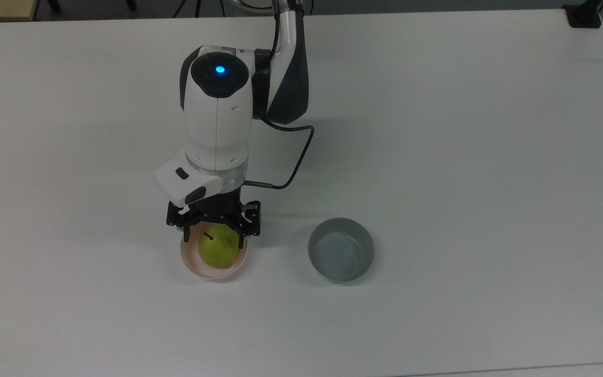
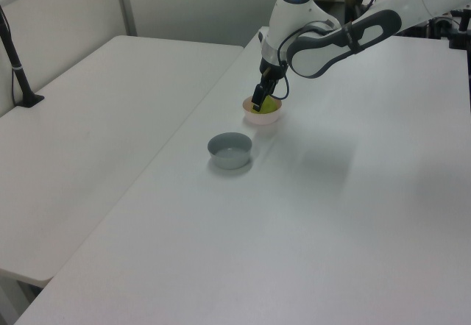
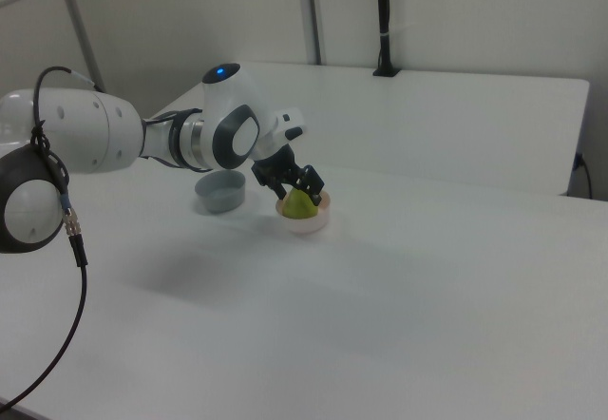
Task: Pick up a pear from the bowl
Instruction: 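Close the gripper on the green pear, then lift the pear out of the pink bowl and carry it away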
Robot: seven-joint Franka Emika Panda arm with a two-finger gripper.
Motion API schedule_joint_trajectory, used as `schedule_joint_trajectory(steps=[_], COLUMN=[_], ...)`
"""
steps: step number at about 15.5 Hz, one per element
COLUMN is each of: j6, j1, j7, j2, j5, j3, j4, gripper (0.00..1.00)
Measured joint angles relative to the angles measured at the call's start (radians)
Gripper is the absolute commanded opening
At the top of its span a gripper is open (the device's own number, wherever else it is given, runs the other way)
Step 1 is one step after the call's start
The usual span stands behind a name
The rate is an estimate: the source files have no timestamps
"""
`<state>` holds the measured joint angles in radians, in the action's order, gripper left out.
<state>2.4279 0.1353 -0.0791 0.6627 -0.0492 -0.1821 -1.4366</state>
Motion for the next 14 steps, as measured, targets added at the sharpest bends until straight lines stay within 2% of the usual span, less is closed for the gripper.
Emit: schedule_joint_trajectory(steps=[5,8,11,14], j6=[0.000,0.000,0.001,0.001], j1=[0.000,0.000,0.000,0.001], j7=[0.001,0.001,0.004,0.015], j2=[0.004,0.007,0.007,0.007], j5=[-0.001,-0.001,-0.004,-0.015], j3=[0.000,0.000,0.000,0.002], j4=[0.000,0.000,0.000,0.000], gripper=[0.77,0.61,0.55,0.37])
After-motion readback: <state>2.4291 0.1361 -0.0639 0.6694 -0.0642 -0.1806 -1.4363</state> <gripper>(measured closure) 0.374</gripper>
